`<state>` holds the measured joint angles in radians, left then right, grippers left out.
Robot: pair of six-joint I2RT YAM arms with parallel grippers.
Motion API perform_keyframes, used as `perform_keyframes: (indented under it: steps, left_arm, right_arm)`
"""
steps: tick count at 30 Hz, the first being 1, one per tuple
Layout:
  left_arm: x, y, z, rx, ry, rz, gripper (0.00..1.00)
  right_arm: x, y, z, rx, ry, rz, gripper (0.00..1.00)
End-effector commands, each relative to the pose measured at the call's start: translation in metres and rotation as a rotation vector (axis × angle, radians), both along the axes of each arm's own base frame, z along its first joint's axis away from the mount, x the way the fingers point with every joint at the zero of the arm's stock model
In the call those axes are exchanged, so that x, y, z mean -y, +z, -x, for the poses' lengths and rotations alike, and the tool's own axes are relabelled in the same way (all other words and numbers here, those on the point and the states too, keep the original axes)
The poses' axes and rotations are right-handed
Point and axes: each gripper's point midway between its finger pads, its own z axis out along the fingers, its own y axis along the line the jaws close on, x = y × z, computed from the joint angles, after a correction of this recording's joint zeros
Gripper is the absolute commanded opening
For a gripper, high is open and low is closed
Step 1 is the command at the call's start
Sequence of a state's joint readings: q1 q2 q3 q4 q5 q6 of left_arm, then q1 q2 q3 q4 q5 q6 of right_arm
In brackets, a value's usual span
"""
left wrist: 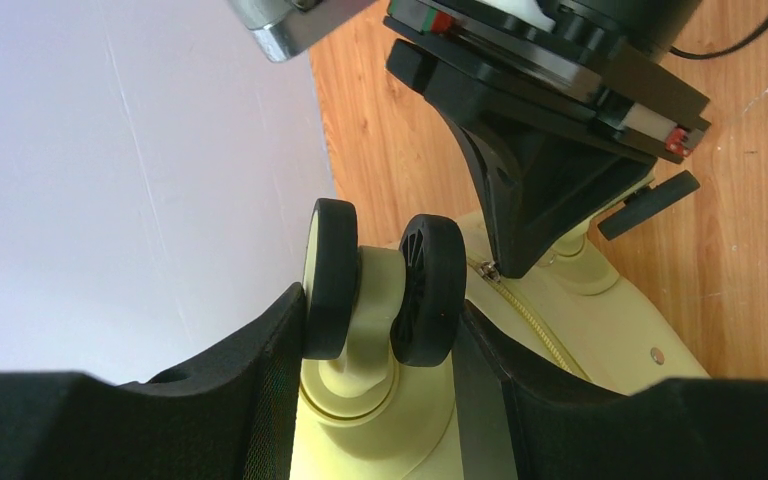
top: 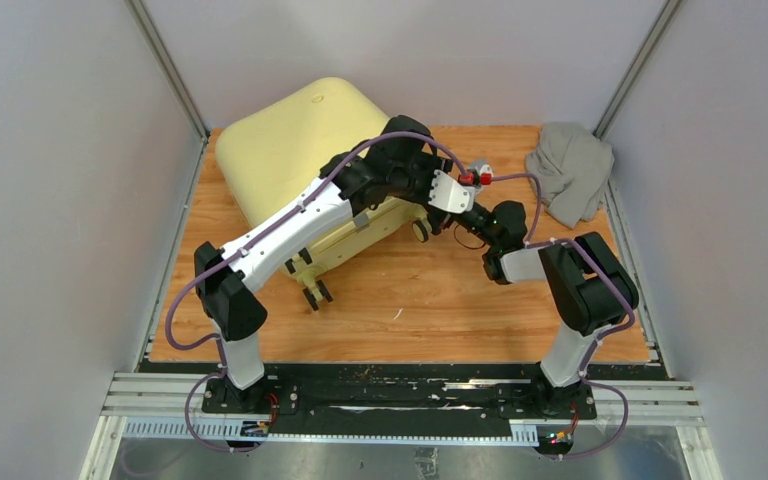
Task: Pack the luggage
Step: Zip the luggage at the center of the board.
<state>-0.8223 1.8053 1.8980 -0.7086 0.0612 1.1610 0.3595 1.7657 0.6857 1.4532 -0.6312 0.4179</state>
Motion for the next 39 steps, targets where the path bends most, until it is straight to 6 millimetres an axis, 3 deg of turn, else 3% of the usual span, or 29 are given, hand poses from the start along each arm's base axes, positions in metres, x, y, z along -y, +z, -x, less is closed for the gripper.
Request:
perform_keyframes:
  steps: [1,10,14,16,20,23,27,31,34,39]
  left_arm:
    - [0.018,0.171,0.027,0.242,-0.057,0.443,0.00]
    - [0.017,0.179,0.029,0.238,-0.056,0.462,0.00]
    - [0.020,0.178,0.035,0.219,-0.071,0.467,0.00]
    - [0.022,0.176,0.036,0.207,-0.074,0.473,0.00]
    - [0.025,0.179,0.032,0.205,-0.057,0.503,0.00]
    - [0.028,0.181,0.030,0.214,-0.065,0.511,0.00]
    - [0.034,0.188,0.029,0.224,-0.071,0.526,0.00]
    - [0.039,0.195,0.032,0.233,-0.081,0.542,0.00]
    - [0.043,0.194,0.033,0.232,-0.087,0.541,0.00]
    - [0.048,0.197,0.030,0.248,-0.084,0.551,0.00]
  right_arm:
    - [-0.015,0.017,0.015,0.096,-0.011,0.045,0.00]
    - [-0.010,0.011,0.009,0.103,-0.125,0.104,0.00]
    - [-0.012,0.017,0.008,0.106,-0.136,0.098,0.00]
    - [-0.028,0.025,0.022,0.135,-0.084,0.086,0.00]
    - [-0.070,0.038,0.075,0.213,0.053,0.084,0.00]
    - [-0.088,0.030,0.105,0.196,0.125,0.071,0.00]
    - [-0.084,0.019,0.115,0.131,0.126,-0.005,0.00]
    - [-0.081,0.023,0.117,0.121,0.119,-0.024,0.00]
    - [-0.100,0.030,0.130,0.140,0.189,-0.009,0.00]
    - [-0.116,0.018,0.153,0.133,0.256,0.031,0.00]
